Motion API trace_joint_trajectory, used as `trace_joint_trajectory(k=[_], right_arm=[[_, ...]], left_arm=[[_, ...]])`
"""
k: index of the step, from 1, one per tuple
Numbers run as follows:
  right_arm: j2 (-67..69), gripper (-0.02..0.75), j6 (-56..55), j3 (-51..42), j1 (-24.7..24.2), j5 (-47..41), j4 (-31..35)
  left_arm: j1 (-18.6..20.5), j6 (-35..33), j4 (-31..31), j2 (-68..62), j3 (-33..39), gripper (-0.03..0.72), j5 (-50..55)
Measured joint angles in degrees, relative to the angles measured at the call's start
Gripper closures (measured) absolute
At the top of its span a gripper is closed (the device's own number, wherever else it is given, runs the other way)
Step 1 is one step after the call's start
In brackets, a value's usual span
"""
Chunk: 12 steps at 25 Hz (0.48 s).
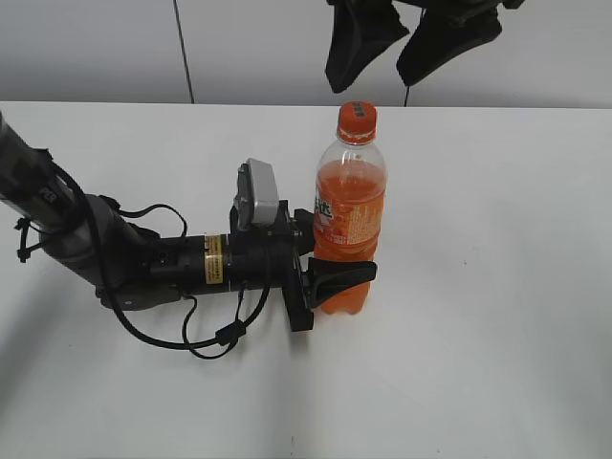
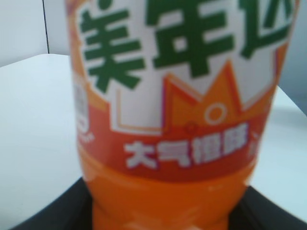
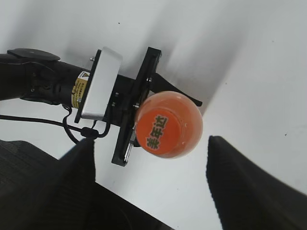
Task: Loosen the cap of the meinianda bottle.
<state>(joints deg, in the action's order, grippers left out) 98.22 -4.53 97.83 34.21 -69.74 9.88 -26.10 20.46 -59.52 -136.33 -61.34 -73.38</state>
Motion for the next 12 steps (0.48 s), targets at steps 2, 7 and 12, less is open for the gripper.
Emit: trace_joint_trajectory(k=[2,7,12], right_arm=[[0.27,0.195,-0.47,0.00,0.00,0.00,0.00],[2.25,0.195,-0.66,0.00,0.00,-0.05,0.00],[4.80,0.195,-0.59,0.00,0.00,-0.05,0.16]], left_arm=[[0.00,0.00,0.00,0.00,0.00,0.304,0.00],[0.00,0.00,0.00,0.00,0.00,0.304,0.00],[0.00,0.00,0.00,0.00,0.00,0.304,0.00]])
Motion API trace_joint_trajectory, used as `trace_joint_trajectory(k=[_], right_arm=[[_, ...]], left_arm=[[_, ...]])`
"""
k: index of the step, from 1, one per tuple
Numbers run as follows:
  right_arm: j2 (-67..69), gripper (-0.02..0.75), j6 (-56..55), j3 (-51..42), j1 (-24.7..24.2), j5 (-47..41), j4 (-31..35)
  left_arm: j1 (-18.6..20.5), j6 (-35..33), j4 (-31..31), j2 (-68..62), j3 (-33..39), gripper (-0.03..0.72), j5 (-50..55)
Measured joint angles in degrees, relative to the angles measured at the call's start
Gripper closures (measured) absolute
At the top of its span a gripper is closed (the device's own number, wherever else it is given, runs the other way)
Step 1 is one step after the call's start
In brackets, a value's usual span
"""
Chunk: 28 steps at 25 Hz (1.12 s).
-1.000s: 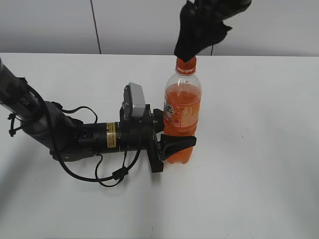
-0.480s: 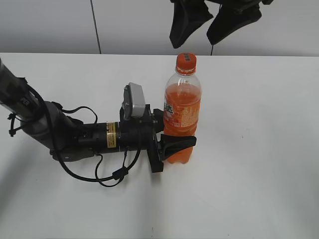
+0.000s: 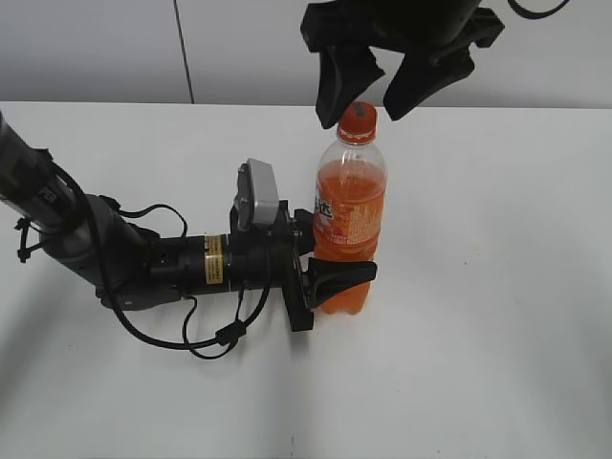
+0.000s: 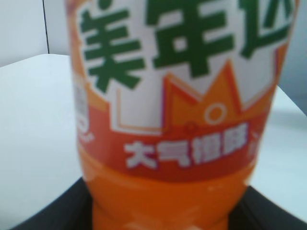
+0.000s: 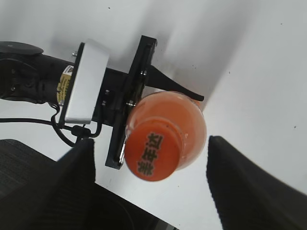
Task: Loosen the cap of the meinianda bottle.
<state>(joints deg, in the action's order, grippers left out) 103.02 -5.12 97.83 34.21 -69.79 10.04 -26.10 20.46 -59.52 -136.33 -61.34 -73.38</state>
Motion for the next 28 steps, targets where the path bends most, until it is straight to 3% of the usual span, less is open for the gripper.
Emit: trace_joint_trajectory(k=[5,7,10,19,28], right_arm=[[0.53,0.234,0.26,0.00,0.00,0.00,0.00],[0.53,0.301,0.35,0.00,0.00,0.00,0.00],[0.53,0.463,1.50,0.00,0.00,0.00,0.00],[0.53,0.471,15.64,0.00,0.00,0.00,0.00],[0.47,0.471,48.08,0.00,0.00,0.16,0.02]], left_arm=[[0.00,0.00,0.00,0.00,0.00,0.304,0.00],[0.00,0.00,0.00,0.00,0.00,0.304,0.00],[0.00,0.00,0.00,0.00,0.00,0.304,0.00],[0.00,0.00,0.10,0.00,0.00,0.304,0.00],[0.00,0.02,-0.01,0.00,0.00,0.304,0.00]])
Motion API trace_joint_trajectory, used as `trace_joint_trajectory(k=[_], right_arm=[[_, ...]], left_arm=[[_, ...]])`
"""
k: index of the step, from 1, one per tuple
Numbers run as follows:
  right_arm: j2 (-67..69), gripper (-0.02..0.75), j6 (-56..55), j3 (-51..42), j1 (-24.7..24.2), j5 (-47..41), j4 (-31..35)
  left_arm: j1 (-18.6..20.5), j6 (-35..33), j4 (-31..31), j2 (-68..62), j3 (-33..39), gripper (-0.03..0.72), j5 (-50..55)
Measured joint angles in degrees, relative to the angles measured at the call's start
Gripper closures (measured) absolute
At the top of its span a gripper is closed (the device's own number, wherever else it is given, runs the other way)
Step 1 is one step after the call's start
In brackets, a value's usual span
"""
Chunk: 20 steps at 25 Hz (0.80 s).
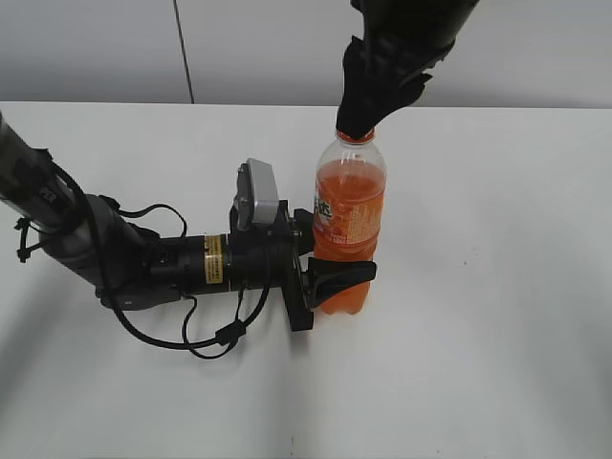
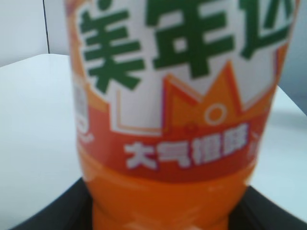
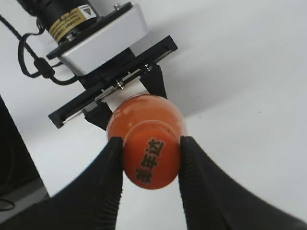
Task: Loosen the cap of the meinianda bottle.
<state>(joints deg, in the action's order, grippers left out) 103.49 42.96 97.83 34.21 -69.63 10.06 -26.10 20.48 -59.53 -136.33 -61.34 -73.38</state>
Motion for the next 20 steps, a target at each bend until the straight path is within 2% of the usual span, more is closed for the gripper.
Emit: trace_joint_trajectory(k=[11,20], right_arm=[[-0.05,0.471,27.04,0.00,0.00,0.00,-0.76],[-0.05,0.471,36.55,0.00,0.00,0.00,-0.89]], left_arm=[[0.00,0.06,0.10,0.00,0.00,0.304,0.00],[0.00,0.06,0.15,0.00,0.00,0.304,0.04]])
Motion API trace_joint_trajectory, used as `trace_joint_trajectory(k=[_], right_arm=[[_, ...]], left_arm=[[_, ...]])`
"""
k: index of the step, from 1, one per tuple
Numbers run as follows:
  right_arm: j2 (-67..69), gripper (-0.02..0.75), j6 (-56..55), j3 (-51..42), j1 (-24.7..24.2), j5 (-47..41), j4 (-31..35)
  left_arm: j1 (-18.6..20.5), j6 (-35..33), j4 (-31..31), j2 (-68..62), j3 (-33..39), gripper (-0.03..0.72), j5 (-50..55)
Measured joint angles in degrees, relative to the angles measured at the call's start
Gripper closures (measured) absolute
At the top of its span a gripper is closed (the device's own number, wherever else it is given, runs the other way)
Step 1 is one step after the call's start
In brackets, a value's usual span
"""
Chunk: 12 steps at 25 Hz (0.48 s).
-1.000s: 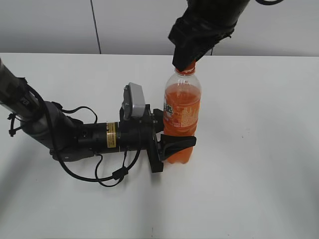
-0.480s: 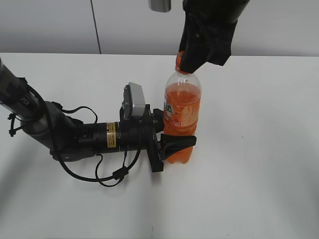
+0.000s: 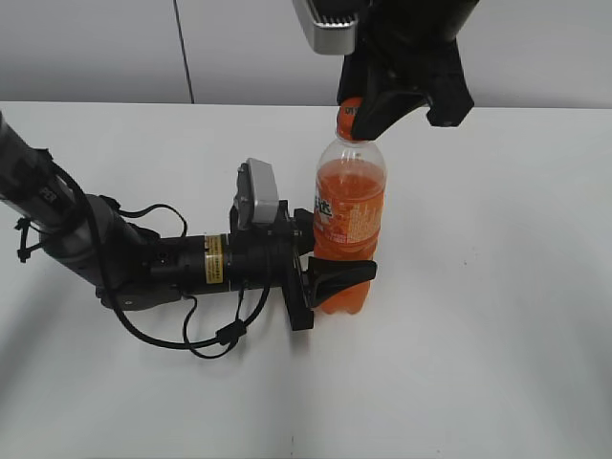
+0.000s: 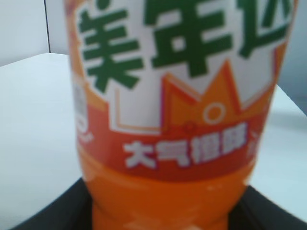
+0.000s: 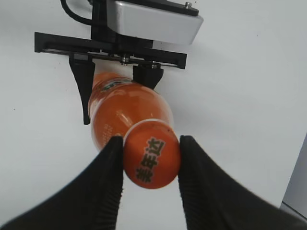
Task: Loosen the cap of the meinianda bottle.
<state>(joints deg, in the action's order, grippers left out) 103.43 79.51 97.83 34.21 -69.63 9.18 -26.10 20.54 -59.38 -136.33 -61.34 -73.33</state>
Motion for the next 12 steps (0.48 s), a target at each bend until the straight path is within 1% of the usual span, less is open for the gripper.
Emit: trace_joint_trajectory(k=[8,10,12], right_arm=[[-3.50,0.472,-0.56,0.00,0.00,0.00,-1.14],[-5.35,0.472,-4.53,0.00,0.00,-0.05,-1.34],[-7.11,0.472,-14.41,0.00,0.00,-0.05,-1.34]], left_arm=[[0.00,0.00,-0.05,0.00,0.00,0.304,-0.05],[0.00,0.00,-0.07,0.00,0.00,0.304,-0.05],[0.00,0.00,-0.07,0.00,0.00,0.304,-0.05]])
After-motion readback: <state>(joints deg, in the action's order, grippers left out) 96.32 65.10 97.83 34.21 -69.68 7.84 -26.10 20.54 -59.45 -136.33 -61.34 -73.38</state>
